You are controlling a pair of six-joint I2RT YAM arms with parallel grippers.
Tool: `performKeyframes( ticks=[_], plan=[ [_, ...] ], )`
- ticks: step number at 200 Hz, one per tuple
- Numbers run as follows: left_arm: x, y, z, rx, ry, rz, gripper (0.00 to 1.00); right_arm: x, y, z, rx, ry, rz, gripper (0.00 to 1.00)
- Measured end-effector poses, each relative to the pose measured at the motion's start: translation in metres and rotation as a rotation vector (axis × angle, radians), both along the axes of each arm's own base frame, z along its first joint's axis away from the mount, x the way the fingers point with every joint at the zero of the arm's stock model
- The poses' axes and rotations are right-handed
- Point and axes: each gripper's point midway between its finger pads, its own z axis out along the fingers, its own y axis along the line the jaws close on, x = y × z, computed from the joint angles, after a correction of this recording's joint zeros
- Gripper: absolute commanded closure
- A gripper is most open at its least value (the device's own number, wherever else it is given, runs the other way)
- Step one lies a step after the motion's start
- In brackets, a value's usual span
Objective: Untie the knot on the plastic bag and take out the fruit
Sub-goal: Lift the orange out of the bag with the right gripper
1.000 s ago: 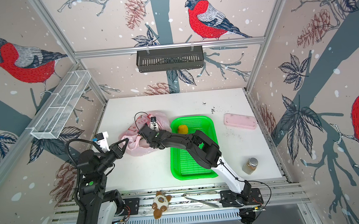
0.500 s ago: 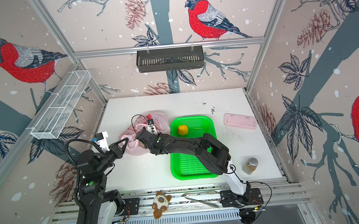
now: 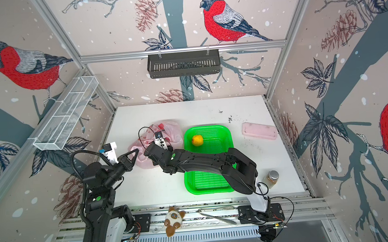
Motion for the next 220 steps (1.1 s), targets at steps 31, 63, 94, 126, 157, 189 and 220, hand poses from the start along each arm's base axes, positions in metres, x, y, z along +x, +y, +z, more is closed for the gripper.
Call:
performKeyframes(
  ticks=[31,63,94,126,157,189,220],
  plan=[
    [0.0,0.0,0.0,0.0,-0.001,0.0,1.0,-0.007,-0.002,0.013,0.02,-0.008,0.011,0.67],
    [0.0,0.0,0.0,0.0,-0.001,0.0,1.0,-0.015,-0.007,0.036,0.051,-0.029,0.03,0.67],
    [0.0,0.0,0.0,0.0,-0.002,0.0,1.0,-0.023,-0.015,0.057,0.085,-0.045,0.042,0.67],
    [0.0,0.0,0.0,0.0,-0.002,0.0,1.0,-0.031,-0.029,0.069,0.101,-0.052,0.048,0.67],
    [0.0,0.0,0.0,0.0,-0.002,0.0,1.0,-0.038,-0.044,0.077,0.112,-0.055,0.05,0.67],
    [0.0,0.0,0.0,0.0,-0.001,0.0,1.0,-0.042,-0.06,0.084,0.122,-0.065,0.043,0.67],
    [0.0,0.0,0.0,0.0,-0.001,0.0,1.0,-0.043,-0.077,0.091,0.129,-0.083,0.016,0.67]
  ],
)
